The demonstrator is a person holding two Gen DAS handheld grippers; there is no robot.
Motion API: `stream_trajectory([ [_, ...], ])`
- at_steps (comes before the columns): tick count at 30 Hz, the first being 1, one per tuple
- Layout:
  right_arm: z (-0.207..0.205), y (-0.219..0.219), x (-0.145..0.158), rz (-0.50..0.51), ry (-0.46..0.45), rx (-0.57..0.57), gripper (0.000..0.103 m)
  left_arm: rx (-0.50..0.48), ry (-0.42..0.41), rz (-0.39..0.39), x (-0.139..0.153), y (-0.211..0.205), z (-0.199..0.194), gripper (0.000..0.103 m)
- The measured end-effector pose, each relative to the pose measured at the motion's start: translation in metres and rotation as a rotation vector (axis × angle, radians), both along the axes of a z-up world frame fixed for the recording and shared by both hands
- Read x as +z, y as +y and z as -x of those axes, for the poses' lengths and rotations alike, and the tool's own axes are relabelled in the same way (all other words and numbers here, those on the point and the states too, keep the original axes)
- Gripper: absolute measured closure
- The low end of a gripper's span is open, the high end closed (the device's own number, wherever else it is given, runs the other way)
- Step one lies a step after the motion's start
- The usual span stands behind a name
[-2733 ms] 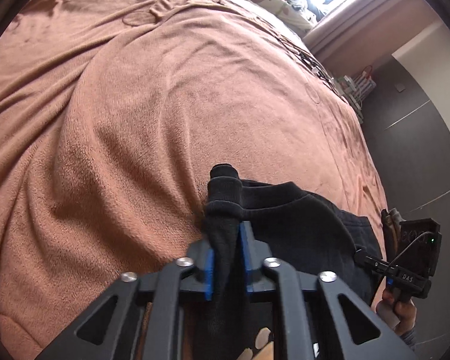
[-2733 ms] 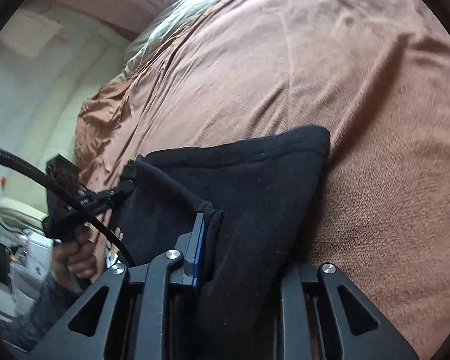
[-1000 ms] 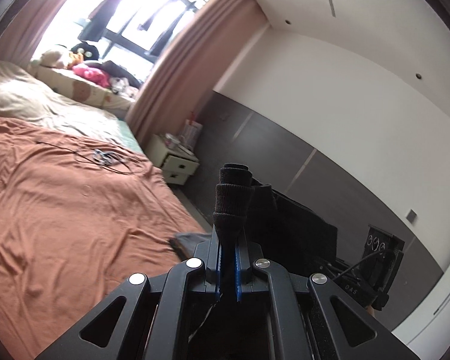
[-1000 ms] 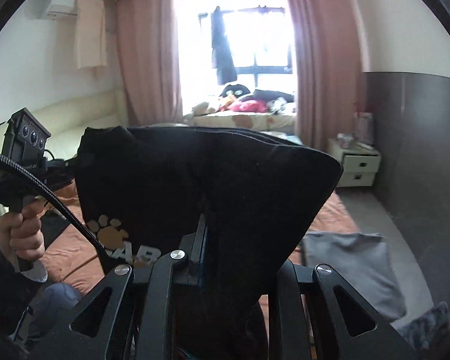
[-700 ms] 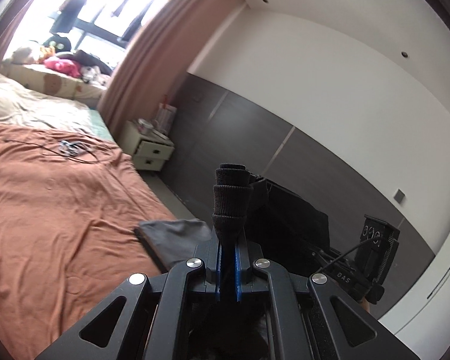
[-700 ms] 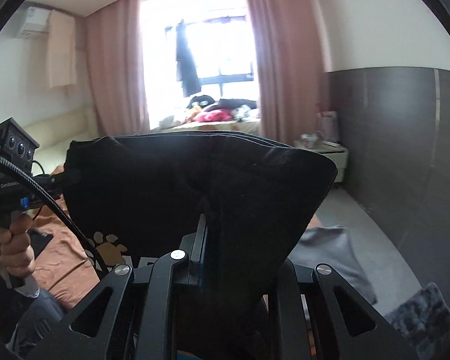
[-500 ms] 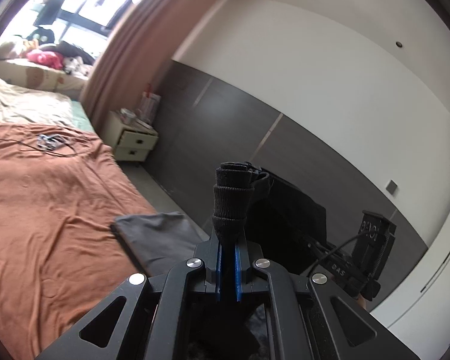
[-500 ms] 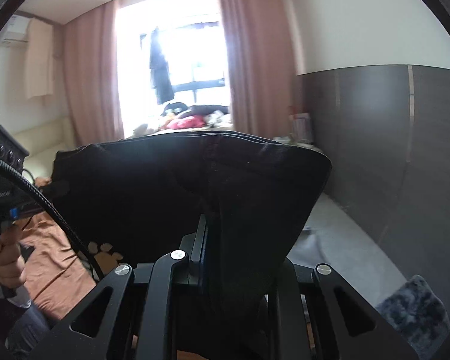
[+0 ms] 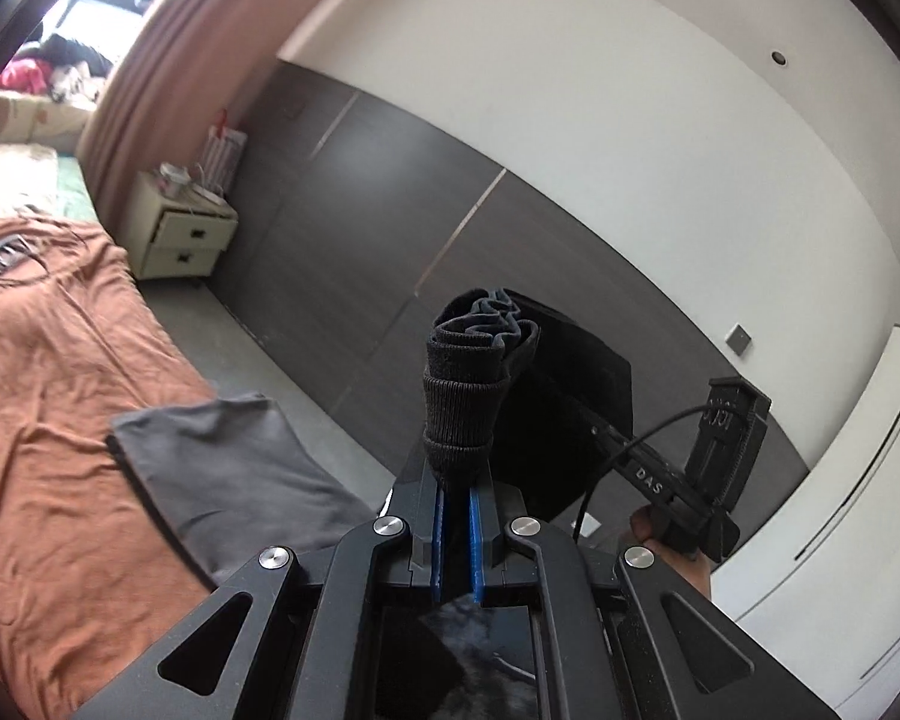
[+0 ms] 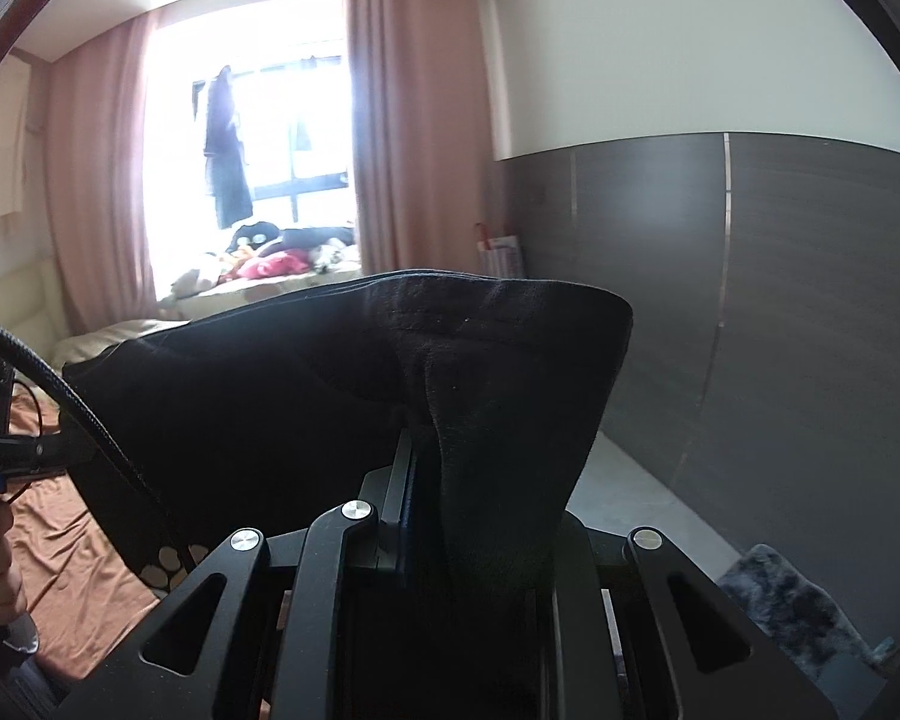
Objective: Fold small clothes
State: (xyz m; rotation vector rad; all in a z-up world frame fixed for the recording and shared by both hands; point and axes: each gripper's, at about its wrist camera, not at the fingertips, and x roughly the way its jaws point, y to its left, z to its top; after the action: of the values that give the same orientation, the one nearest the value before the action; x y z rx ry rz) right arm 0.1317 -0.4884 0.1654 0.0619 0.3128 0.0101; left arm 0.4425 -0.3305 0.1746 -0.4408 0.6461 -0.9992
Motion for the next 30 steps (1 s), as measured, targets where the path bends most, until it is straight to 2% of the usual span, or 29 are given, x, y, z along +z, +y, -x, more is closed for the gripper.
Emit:
stream_trajectory([
  [3,-0.011,0.012,-0.004,0.003,0.015,-0.023,0.089,-0.021,0.01,-0.009,-0.004,-0.013,-0.014,0.097],
  [6,-0.039,0.021,-0.007,0.017,0.046,-0.036,0.09,-0.032,0.035,-0.014,-0.014,-0.019,-0.037,0.097],
  [9,-0.072,0.03,-0.016,0.023,0.079,-0.051,0.09,-0.029,0.069,-0.033,-0.035,-0.021,-0.071,0.097],
  [16,-0.159,0.061,-0.058,-0.016,0.2,-0.063,0.09,-0.002,0.135,-0.107,-0.091,-0.019,-0.151,0.097],
  [22,-0.201,0.094,-0.068,0.004,0.247,-0.063,0.09,0.023,0.15,-0.137,-0.127,-0.014,-0.195,0.097],
  [26,-0.22,0.101,-0.071,0.023,0.276,-0.06,0.09,0.044,0.176,-0.148,-0.152,-0.007,-0.223,0.097],
  [30,-0.251,0.109,-0.085,0.03,0.315,-0.054,0.089,0.07,0.226,-0.147,-0.183,0.004,-0.251,0.097],
])
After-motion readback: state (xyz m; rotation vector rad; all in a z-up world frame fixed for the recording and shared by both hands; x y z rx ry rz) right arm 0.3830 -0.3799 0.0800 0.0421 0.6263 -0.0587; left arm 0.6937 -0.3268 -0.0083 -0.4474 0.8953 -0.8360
